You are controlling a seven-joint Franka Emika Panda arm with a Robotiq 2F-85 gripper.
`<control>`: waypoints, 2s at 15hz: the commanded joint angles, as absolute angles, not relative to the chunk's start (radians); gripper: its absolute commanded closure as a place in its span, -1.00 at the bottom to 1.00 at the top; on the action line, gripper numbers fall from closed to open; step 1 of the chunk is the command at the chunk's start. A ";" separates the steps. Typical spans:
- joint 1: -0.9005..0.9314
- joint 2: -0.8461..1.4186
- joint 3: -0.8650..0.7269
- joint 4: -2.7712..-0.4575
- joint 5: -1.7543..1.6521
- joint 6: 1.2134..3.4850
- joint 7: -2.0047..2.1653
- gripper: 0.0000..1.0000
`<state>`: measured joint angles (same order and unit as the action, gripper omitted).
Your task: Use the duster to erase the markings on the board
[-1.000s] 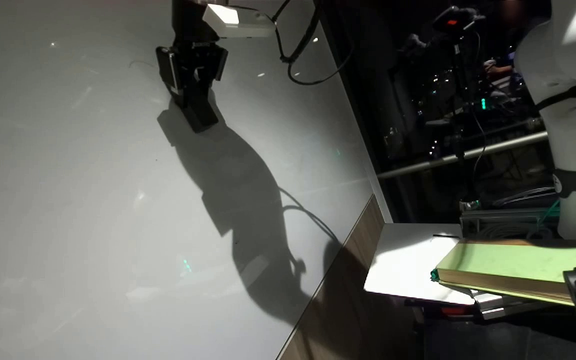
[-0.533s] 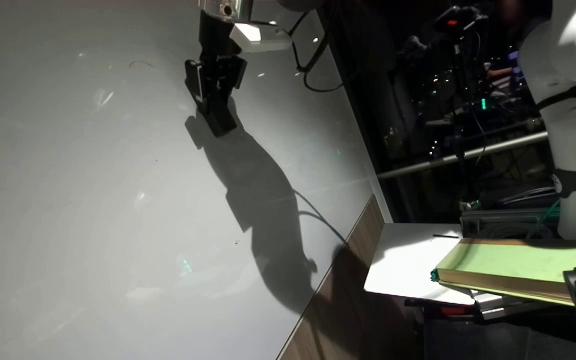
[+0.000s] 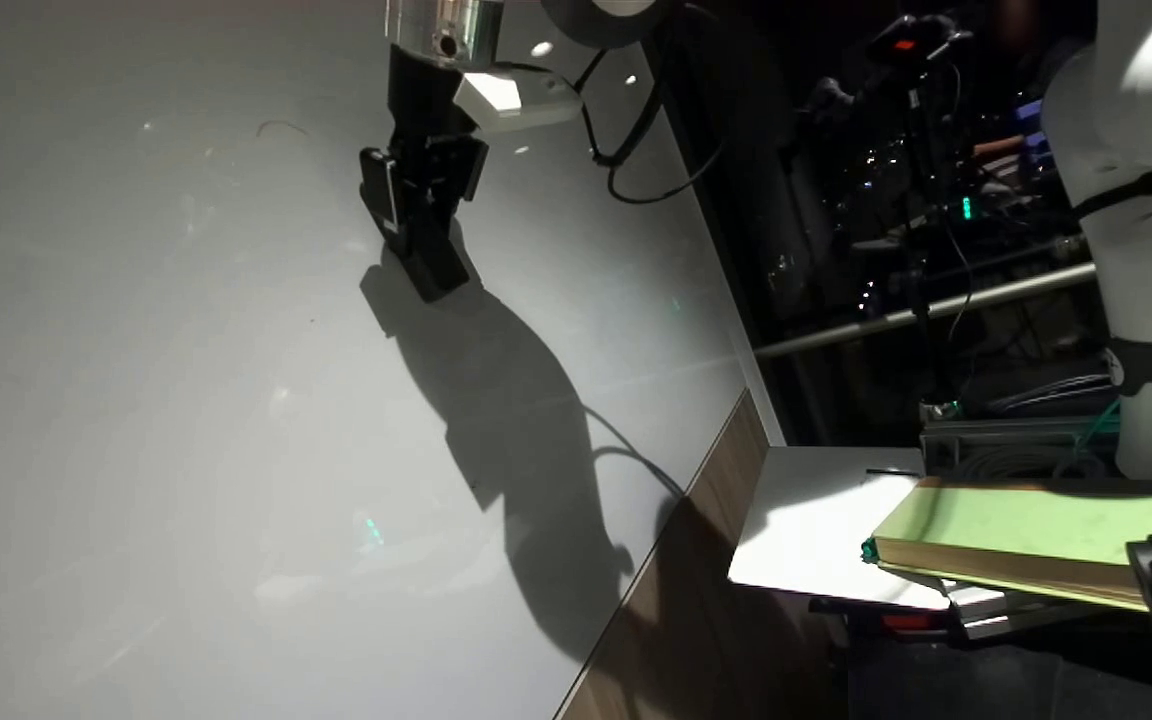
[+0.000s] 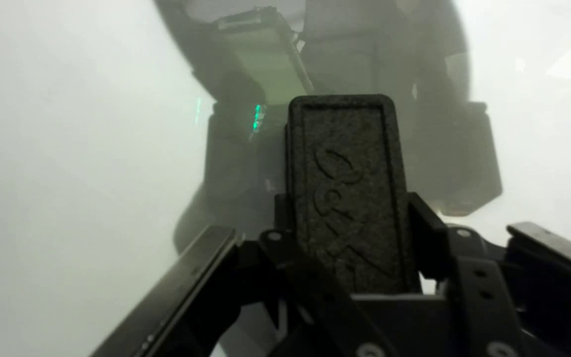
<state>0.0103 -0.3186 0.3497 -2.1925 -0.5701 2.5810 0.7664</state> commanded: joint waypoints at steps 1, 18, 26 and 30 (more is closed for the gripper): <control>-0.001 -0.229 0.410 -2.135 -0.636 2.621 0.846 0.39; 0.107 -0.144 0.396 -1.849 -0.735 2.437 0.838 0.39; 0.090 -0.183 0.302 -1.890 -0.682 2.472 0.748 0.39; 0.074 -0.231 0.266 -1.939 -0.639 2.478 0.726 0.39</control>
<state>0.1342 -0.2488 0.3387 -1.9574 -0.6252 2.4095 0.7853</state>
